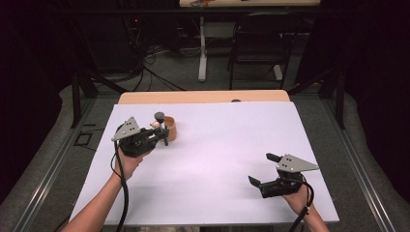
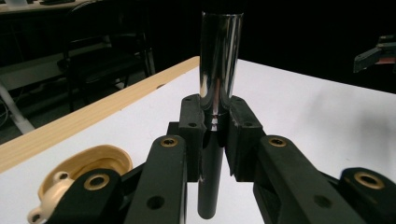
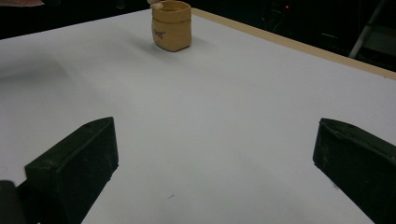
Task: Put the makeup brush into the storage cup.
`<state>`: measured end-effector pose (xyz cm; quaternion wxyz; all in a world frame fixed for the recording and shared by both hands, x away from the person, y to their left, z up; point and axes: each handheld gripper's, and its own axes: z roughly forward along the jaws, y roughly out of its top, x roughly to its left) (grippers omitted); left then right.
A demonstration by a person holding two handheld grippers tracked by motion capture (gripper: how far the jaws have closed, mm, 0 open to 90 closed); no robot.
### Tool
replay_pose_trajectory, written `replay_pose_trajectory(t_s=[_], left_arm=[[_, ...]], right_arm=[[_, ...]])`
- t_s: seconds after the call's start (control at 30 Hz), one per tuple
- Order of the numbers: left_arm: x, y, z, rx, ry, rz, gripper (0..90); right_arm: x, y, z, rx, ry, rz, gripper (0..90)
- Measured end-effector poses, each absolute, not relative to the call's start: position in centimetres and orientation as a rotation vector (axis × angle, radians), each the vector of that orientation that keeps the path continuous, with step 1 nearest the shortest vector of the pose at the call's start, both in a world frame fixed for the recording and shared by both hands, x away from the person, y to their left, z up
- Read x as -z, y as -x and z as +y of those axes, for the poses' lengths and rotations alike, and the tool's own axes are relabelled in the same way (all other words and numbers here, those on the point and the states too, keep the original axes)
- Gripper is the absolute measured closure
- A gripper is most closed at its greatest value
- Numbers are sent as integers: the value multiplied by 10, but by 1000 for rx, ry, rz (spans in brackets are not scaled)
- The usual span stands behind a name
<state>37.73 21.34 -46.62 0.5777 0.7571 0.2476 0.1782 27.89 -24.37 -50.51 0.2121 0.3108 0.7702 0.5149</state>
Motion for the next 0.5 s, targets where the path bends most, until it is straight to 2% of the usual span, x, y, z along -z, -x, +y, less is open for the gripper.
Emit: replay_pose_trajectory(t_s=[0.5], left_arm=[[448, -392, 216, -457, -1771, 574, 783]], right_arm=[[506, -279, -243, -1426, -868, 2148, 0]])
